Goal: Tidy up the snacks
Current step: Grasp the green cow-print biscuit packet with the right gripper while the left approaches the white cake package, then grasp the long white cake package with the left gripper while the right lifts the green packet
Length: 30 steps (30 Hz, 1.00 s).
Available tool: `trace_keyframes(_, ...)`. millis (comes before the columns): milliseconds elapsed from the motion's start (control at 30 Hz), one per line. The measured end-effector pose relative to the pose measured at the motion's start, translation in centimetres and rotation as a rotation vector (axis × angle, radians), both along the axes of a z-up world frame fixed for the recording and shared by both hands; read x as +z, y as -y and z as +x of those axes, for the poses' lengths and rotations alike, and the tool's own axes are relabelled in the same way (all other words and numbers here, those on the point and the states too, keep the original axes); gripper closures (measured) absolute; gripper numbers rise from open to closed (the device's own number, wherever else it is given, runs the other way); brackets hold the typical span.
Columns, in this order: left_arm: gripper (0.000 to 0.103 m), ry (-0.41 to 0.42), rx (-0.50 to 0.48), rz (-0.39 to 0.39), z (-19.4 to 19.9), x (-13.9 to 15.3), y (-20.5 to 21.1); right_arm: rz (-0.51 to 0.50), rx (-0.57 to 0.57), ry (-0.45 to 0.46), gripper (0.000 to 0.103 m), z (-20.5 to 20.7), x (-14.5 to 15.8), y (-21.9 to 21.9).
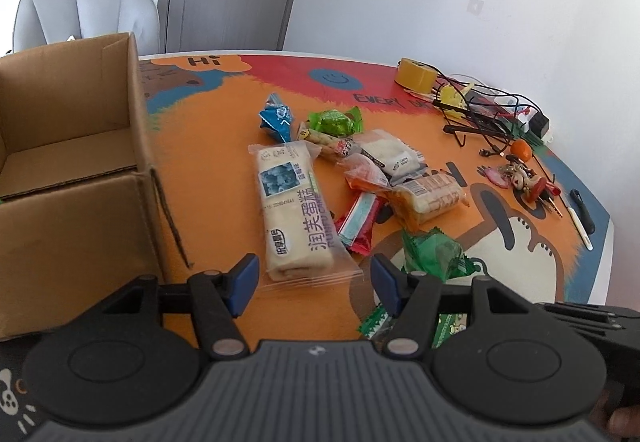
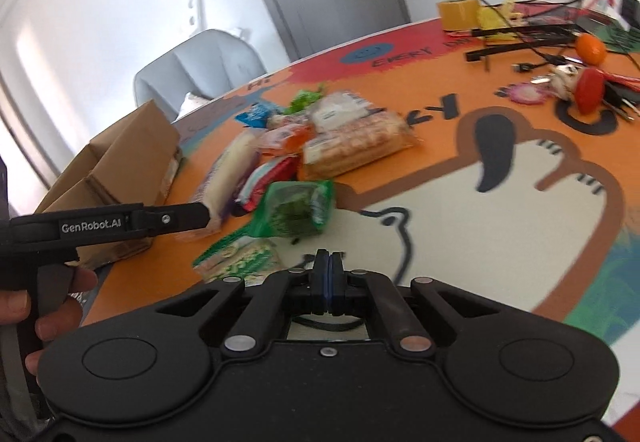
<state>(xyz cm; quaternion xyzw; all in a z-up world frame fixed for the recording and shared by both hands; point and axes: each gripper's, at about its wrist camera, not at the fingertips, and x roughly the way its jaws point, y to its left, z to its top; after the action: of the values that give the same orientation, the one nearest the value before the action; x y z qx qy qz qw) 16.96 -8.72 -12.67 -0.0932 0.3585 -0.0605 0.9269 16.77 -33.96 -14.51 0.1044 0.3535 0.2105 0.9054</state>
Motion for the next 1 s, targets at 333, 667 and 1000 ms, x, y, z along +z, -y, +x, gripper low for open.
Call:
trace_keyframes(333, 0.040, -0.008, 0.028, -0.011, 1.6, -1.0, 0.9, -0.002, 0.085, 0.015, 0.058, -0.8, 1.1, -1.3)
trace_keyframes(667, 0.049, 0.013, 0.049, -0.019, 0.9, -1.2, 0.2, -0.072, 0.165, 0.046, 0.032, -1.4, 0.9, -4.0)
trace_keyframes(1000, 0.052, 0.002, 0.033, -0.004, -0.9, -0.9, -0.3, -0.118, 0.101, 0.060, 0.041, -1.2, 0.6, -4.3)
